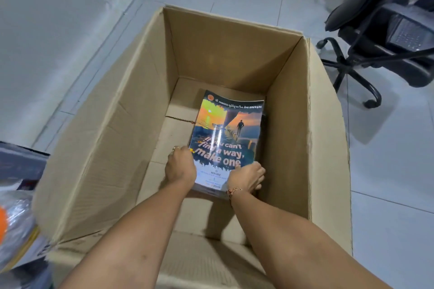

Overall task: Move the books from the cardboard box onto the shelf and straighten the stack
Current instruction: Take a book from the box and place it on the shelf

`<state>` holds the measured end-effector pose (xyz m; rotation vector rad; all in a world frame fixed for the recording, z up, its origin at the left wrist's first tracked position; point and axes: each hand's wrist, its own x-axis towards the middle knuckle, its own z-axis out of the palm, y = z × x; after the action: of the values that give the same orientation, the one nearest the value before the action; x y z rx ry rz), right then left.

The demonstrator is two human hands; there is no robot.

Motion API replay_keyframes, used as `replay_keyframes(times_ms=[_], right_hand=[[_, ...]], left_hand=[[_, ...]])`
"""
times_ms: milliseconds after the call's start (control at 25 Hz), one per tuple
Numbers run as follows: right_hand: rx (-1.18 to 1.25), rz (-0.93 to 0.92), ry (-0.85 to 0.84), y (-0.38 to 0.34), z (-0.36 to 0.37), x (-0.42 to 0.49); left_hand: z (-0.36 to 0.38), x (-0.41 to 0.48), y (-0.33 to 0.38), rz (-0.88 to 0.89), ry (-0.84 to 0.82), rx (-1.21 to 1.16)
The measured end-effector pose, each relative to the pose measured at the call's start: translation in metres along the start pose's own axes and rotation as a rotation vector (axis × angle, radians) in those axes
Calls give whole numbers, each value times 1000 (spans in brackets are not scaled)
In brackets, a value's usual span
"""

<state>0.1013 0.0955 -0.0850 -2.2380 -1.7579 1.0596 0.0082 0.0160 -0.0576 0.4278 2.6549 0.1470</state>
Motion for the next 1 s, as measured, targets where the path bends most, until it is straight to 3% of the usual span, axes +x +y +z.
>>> replay_keyframes(times_ms=[200, 440, 520, 640, 760, 880, 1000], right_hand=[[258, -232, 54, -50, -42, -54], [931, -1088, 169, -160, -131, -230], [1042, -1275, 161, -191, -168, -300], [1255, -1518, 2, -225, -215, -411], [1190, -1777, -197, -260, -248, -504], [773, -1959, -449, -312, -252, -585], [282, -2029, -417, -335, -236, -625]], left_hand=[[-92, -51, -16, 84, 252, -158], [-257, -187, -106, 333, 1274, -293], [-309, -241, -140, 279, 1536, -285], [-372, -331, -187, 8, 1778, -197], [-433, -390, -222, -347, 1661, -233], [-494, -410, -269, -574, 1486, -127], [-531, -406, -310, -701, 1260, -117]])
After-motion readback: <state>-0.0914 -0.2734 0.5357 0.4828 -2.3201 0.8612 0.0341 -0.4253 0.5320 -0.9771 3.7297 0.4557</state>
